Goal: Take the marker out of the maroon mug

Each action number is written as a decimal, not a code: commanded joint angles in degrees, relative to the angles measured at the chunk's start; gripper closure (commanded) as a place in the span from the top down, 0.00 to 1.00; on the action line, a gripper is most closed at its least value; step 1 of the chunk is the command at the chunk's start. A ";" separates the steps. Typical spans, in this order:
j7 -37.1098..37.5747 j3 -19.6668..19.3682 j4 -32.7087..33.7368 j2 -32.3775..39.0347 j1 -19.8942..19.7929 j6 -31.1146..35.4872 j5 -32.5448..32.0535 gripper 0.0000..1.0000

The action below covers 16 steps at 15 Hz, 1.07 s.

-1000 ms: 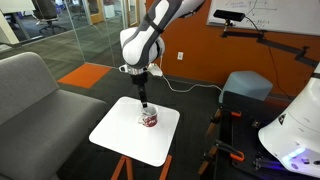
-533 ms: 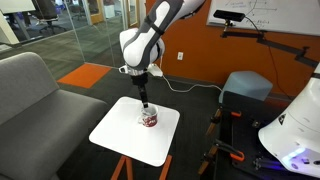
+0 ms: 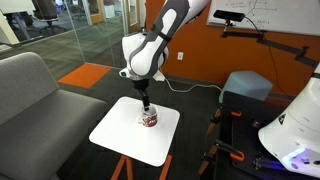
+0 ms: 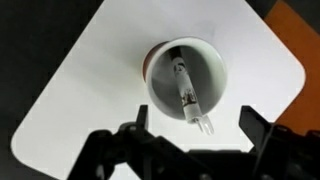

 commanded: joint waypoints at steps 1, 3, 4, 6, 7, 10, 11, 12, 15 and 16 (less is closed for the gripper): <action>-2.53 2.24 -4.21 -1.97 -3.32 4.52 0.47 0.76; -2.87 2.59 -5.18 -2.24 -4.30 5.44 0.35 0.62; -3.50 2.91 -5.27 -2.03 -4.84 5.68 0.45 0.51; -4.52 3.71 -4.95 -1.45 -5.81 5.27 0.97 0.52; -4.91 4.03 -4.69 -1.09 -6.18 5.06 1.07 0.56; -6.72 4.73 -3.08 0.51 -6.98 3.84 1.72 0.62; -6.95 4.76 -2.76 0.97 -7.16 3.70 1.86 0.66; -7.49 4.83 -2.46 1.45 -7.46 3.52 2.15 0.62; -8.31 4.96 -1.19 3.29 -8.05 3.03 2.28 0.61; -9.07 5.26 -0.63 4.03 -8.39 2.88 2.48 0.59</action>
